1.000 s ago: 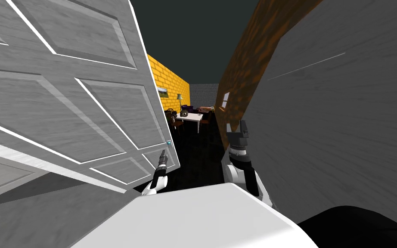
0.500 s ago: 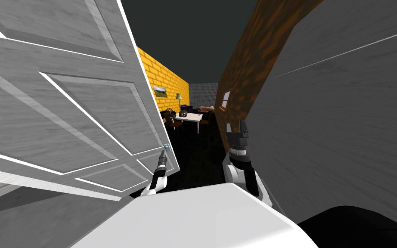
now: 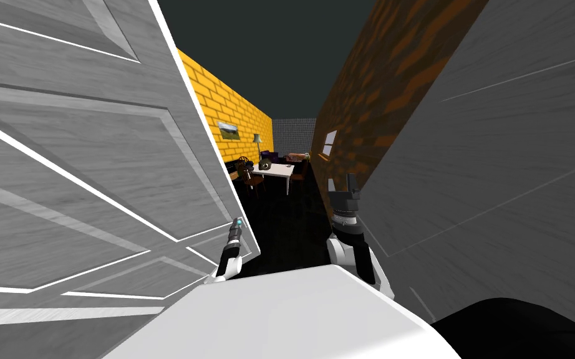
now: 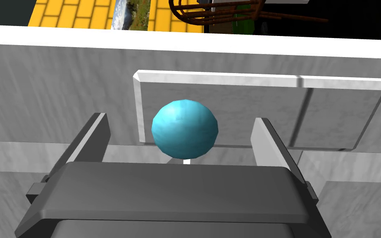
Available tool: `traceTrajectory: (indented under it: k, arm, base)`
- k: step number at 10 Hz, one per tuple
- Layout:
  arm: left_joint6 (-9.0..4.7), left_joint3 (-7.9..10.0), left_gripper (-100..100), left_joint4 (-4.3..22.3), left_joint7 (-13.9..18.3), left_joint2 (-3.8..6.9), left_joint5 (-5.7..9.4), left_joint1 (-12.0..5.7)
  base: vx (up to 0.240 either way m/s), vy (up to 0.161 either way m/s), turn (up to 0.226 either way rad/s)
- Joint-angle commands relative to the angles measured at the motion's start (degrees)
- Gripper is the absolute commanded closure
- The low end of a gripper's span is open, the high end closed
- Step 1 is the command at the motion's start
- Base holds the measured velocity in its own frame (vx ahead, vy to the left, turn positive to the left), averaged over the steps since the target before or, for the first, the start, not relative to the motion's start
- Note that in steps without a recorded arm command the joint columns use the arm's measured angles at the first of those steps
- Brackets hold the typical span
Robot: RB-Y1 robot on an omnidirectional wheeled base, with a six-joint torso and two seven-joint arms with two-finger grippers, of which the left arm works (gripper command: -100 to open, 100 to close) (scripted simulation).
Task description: Push the door open
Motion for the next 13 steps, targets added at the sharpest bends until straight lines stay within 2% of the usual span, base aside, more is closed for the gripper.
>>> traceTrajectory:
  k: [1, 6, 9, 11, 12, 13]
  arm:
    - [0.13, 0.05, 100, 0.01, -0.01, 0.09, 0.02, -0.04]
    - [0.13, 0.05, 100, 0.01, -0.01, 0.09, 0.02, -0.04]
    - [0.57, 1.71, 100, 0.17, -0.60, 0.58, 1.04, -0.01]
    - [0.57, 1.71, 100, 0.17, -0.60, 0.58, 1.04, -0.01]
    - [0.81, 2.92, 100, 0.21, -1.02, 0.88, 1.78, -0.07]
    - [0.87, 3.25, 100, 0.22, -1.14, 0.95, 1.98, -0.09]
  base:
    - [-0.016, -0.010, 0.002]
    - [-0.014, -0.007, 0.001]
    - [0.146, -0.038, 0.052]
    - [0.103, 0.014, 0.009]
    - [0.143, -0.004, 0.038]
    - [0.178, -0.037, 0.058]
